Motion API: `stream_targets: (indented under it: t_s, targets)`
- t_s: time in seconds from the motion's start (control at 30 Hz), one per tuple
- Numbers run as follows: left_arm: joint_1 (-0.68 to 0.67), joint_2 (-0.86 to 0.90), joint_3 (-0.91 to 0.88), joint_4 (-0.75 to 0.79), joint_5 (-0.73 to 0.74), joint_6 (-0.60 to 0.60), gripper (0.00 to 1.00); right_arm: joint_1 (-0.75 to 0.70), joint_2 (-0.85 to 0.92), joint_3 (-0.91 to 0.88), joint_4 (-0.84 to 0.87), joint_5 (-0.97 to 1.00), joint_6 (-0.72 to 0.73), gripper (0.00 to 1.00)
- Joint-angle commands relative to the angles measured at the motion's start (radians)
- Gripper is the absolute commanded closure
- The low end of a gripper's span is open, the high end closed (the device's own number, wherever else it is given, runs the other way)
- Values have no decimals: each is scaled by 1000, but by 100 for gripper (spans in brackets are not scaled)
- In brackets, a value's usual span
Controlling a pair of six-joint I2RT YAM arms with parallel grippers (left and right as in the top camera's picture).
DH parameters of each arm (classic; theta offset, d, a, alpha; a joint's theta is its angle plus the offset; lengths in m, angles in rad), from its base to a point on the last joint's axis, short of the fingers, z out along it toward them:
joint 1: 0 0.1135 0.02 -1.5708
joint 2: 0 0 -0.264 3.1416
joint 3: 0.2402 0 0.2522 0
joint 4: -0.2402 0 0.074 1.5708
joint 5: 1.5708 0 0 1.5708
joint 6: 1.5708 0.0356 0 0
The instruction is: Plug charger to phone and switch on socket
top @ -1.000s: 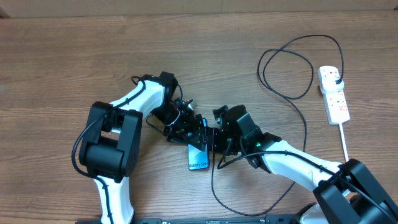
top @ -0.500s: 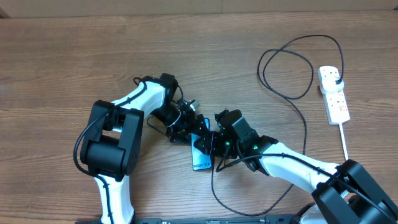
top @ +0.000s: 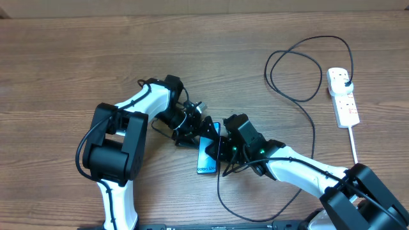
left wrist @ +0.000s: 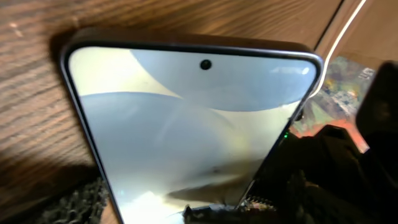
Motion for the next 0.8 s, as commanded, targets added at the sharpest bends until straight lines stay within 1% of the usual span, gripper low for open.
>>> stream_targets:
  t_s: [0.0,0.13,0.43,0.53,0.63,0.77]
  targets:
    - [-7,12,-8,2,10,23,1,5,5,-2,-4,10,3,83]
    - [-7,12,-8,3,11,23,0,5,5,-2,-17,29,3,92]
    - [-7,12,-8,6,6,29,0,5,5,-2,-18,43,3,96]
    - [0,12,-8,3,9,43,0,3,5,-2,-21,-2,18,96]
    - [10,12,-8,-6,59,94,0,-1,5,0,-5,-93,20,96]
    - [27,11,-8,-39,193,204,0,-32,3,0,61,-208,10,96]
